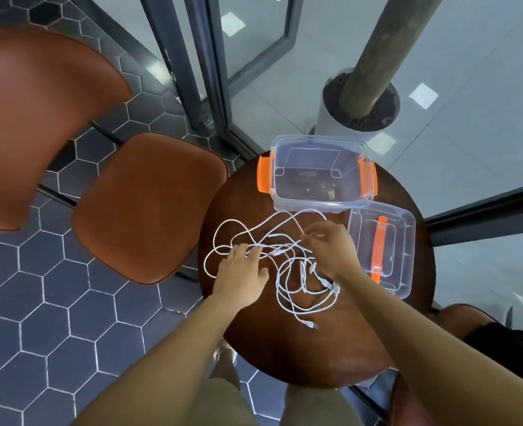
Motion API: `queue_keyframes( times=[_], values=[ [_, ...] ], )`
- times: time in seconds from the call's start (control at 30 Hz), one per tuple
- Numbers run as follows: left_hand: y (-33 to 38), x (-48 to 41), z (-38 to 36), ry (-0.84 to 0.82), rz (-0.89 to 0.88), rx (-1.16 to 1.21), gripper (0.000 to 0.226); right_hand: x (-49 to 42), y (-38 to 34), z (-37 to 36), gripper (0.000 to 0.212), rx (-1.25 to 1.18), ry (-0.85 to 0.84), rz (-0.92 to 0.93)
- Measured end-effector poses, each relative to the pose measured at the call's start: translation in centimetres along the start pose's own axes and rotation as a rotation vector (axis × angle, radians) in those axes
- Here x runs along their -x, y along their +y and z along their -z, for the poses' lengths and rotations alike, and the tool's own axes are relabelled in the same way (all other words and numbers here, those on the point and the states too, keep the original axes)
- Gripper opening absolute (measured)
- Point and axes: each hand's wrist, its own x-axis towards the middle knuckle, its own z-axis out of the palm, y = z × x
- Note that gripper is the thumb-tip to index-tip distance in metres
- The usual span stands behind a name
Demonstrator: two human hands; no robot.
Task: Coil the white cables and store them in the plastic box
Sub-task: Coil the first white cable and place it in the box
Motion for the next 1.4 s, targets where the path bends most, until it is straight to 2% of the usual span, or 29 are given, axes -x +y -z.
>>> queue_keyframes(
  times=[0.1, 0.17, 0.2, 0.27, 0.33, 0.4, 0.57, 0.7, 0.8, 0.93, 1.1, 1.23, 1.33, 1.4],
  values=[
    [1.7, 0.7, 2.1, 0.270, -0.024, 0.257, 0.045, 0.7, -0.7, 1.5, 0.006, -0.053, -0.011, 0.112],
    [3.0, 0.8, 3.4, 0.475, -0.134, 0.215, 0.048, 1.2, -1.4, 2.6, 0.005, -0.042, -0.054, 0.195],
    [3.6, 0.7, 4.1, 0.511, -0.217, 0.159, 0.054, 1.4, -1.7, 3.1, 0.006, -0.005, -0.077, 0.255],
    [4.8, 0.3, 5.6, 0.445, -0.386, 0.054, 0.059, 1.9, -2.6, 4.0, 0.012, 0.060, -0.136, 0.362],
    [5.5, -0.2, 6.8, 0.378, -0.491, -0.021, 0.040, 2.4, -3.7, 5.0, 0.017, 0.100, -0.155, 0.421],
    [5.7, 0.2, 7.9, 0.382, -0.488, -0.027, 0.021, 2.8, -4.4, 6.1, 0.020, 0.141, -0.150, 0.427],
    [4.8, 1.9, 8.8, 0.376, -0.439, 0.160, 0.023, 3.3, -5.0, 8.0, 0.014, 0.278, -0.140, 0.469],
    [3.6, 3.2, 9.9, 0.417, -0.363, 0.304, 0.025, 2.8, -3.6, 9.0, 0.026, 0.303, -0.016, 0.493],
    [2.1, 4.1, 10.6, 0.446, -0.295, 0.331, 0.024, 2.5, -2.2, 10.4, 0.027, 0.113, 0.085, 0.324],
    [0.8, 4.5, 10.0, 0.405, -0.260, 0.316, 0.023, 3.0, -2.0, 11.7, 0.020, -0.270, 0.093, 0.111],
    [0.0, 4.1, 9.4, 0.349, -0.071, 0.379, 0.025, 3.4, -2.4, 11.6, 0.019, -0.647, 0.262, -0.099],
    [0.3, 4.0, 9.3, 0.239, -0.016, 0.301, 0.027, 4.4, -3.3, 11.1, 0.010, -0.756, 0.225, -0.095],
    [1.4, 4.3, 9.4, 0.136, -0.016, 0.267, 0.044, 5.0, -4.4, 10.8, 0.014, -0.876, 0.234, -0.096],
    [3.0, 4.6, 9.7, 0.146, -0.048, 0.323, 0.050, 5.3, -5.1, 10.7, 0.018, -0.935, 0.220, -0.087]
  ],
)
